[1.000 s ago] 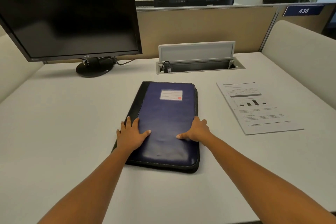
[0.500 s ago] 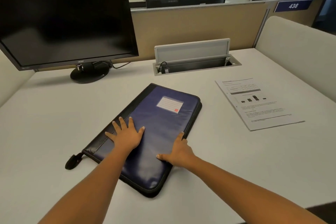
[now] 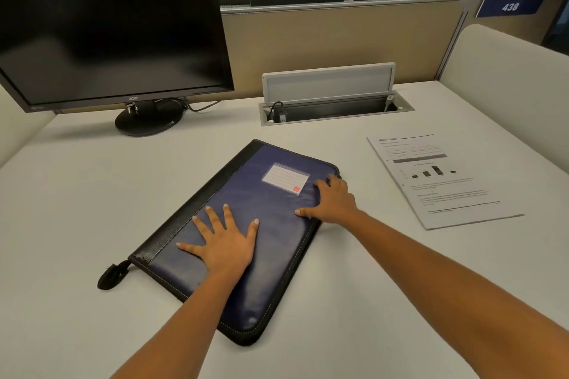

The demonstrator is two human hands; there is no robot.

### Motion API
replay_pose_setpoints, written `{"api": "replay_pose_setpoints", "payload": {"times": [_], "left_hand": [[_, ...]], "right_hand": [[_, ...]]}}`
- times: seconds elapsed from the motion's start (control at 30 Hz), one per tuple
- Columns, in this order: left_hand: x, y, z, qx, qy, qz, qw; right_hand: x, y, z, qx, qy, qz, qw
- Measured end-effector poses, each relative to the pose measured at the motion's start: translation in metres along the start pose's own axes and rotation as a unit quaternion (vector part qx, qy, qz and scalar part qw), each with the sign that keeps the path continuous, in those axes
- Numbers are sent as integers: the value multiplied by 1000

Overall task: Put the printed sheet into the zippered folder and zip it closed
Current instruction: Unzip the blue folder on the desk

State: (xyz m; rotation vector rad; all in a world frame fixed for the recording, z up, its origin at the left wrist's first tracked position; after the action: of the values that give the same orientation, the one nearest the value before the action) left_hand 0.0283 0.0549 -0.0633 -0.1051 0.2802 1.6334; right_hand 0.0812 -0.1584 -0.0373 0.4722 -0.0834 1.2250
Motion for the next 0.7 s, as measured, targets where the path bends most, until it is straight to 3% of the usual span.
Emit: {"api": "replay_pose_setpoints", "payload": {"times": [0.27,0.43,0.7], "left_hand": [[2,-4,-6,-11,-18,7,1000],[11,-10,-3,-8,-31,-16,999],[40,-26,15,-12,6,-62,998]], "right_hand": [[-3,-62,21,54,-76,20,995],[-10,-62,29,27,8,0,1000],[-36,-21,17,118,28,10,993]]}}
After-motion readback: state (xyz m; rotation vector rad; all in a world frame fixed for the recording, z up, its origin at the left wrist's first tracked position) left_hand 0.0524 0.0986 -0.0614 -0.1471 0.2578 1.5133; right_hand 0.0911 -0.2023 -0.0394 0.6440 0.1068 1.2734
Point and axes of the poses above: each hand's wrist, its own y-axis away from the middle knuckle, its own z-axis out of the back of the hand, x = y × z, the point moved 4 cm from there along -y, towards the middle knuckle, and after that the axes turned 14 degrees about -z, right-handed, at the moved point
